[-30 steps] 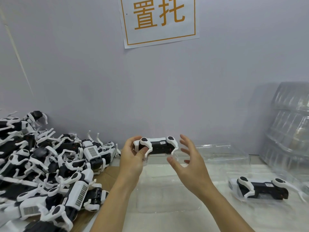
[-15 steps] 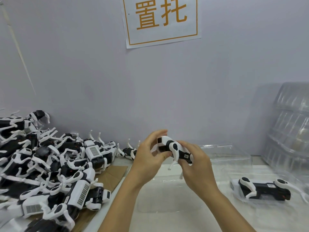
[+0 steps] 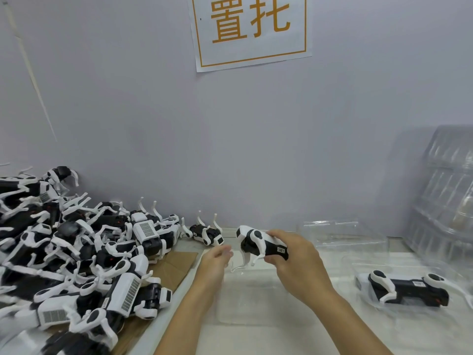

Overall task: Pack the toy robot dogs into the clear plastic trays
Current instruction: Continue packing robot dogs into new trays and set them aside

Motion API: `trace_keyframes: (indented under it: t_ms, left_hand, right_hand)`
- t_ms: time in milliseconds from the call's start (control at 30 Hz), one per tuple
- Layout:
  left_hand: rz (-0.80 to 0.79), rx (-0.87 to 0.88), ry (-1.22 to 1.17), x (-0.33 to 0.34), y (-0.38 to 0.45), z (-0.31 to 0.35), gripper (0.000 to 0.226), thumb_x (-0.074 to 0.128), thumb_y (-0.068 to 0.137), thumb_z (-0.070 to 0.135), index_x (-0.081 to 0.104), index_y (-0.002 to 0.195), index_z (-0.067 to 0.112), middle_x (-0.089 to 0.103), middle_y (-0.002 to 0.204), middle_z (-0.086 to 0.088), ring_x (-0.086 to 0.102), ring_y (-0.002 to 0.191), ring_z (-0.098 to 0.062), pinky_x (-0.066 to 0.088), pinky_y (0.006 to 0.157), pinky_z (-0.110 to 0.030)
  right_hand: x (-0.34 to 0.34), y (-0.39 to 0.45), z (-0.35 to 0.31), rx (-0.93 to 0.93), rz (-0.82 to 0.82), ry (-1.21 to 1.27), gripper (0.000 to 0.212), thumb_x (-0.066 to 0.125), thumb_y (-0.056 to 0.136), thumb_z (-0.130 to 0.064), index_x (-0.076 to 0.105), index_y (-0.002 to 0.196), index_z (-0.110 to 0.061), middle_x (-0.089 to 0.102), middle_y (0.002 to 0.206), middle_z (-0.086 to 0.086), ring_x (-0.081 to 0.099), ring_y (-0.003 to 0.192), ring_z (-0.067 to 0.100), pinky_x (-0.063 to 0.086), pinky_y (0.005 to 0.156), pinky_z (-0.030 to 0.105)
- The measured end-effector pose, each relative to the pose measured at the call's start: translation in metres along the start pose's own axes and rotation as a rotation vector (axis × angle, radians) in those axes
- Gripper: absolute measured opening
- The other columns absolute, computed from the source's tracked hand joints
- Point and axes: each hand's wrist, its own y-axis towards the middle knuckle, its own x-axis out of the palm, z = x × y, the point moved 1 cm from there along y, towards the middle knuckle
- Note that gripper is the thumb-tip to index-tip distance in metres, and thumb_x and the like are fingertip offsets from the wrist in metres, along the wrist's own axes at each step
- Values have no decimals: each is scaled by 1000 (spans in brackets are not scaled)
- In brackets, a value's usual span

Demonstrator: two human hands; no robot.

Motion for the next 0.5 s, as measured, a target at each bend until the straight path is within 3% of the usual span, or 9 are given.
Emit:
trace_keyframes:
  t_ms: [133,233,367,500]
  left_hand:
    - [-40,11,-10,2,-3,0,15,54,100,11,68,104,14,65,112,-5,59,105,-24,43,93,-34]
    - [-58,31,-7,3,-5,1,18,54,100,15,70,106,12,68,108,-2,60,106,-25,46,96,-39]
    - [-66,40,11,5,-6,2,21,52,100,13,70,92,18,66,92,2,61,91,-20,43,73,-32]
    - [-65,50,11,6,-5,3,26,48,102,8,68,91,21,64,97,0,60,93,-17,44,83,-31]
  right_hand:
    - [-2,-1,-2,16,-84,-124,32,68,86,-25,62,112,-42,61,104,-16,53,100,10,42,76,27]
    - [-3,-2,-7,13,-77,-212,22,66,85,-27,63,104,-37,60,98,-14,53,95,11,43,72,28]
    - [-3,-2,-9,7,-139,-306,9,65,81,-28,66,90,-25,63,81,-5,57,81,19,41,64,29]
    - [-3,-1,-6,47,-212,-292,6,61,80,-21,63,84,-16,62,77,3,58,77,25,34,55,27]
